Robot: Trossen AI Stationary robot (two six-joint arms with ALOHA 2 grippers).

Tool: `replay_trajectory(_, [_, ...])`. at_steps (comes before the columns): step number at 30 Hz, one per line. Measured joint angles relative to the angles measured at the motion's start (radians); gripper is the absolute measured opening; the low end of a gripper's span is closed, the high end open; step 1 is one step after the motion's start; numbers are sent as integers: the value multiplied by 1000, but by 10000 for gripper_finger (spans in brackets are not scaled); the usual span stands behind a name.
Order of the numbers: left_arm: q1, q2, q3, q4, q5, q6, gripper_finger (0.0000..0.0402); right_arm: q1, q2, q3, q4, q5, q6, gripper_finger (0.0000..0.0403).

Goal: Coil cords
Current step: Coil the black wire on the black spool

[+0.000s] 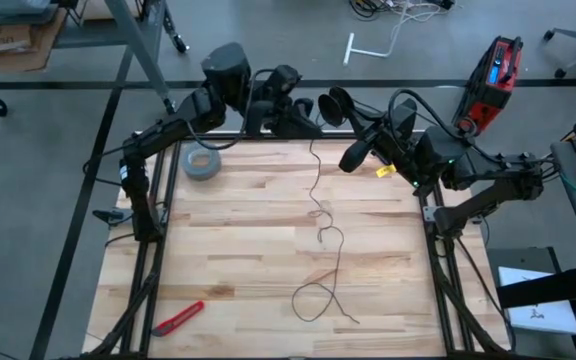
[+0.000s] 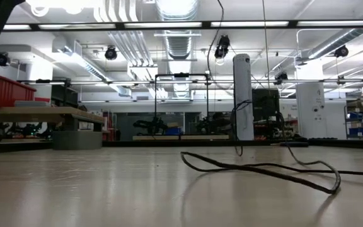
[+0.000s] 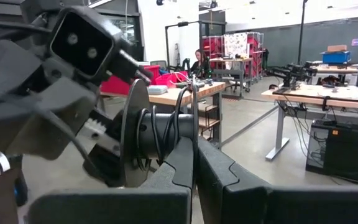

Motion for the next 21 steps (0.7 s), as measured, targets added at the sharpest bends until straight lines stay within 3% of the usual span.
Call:
replay_trajectory(9, [9, 45, -2, 52, 19, -80, 0, 0, 8, 0, 0, 0, -3, 0])
replay_trajectory(17, [77, 130, 107, 117, 53, -166, 0, -1, 20, 0, 1, 13, 10, 0])
replay_trajectory(21, [130, 114, 94, 158, 55, -192, 0, 1, 17, 0, 3, -1, 16, 0])
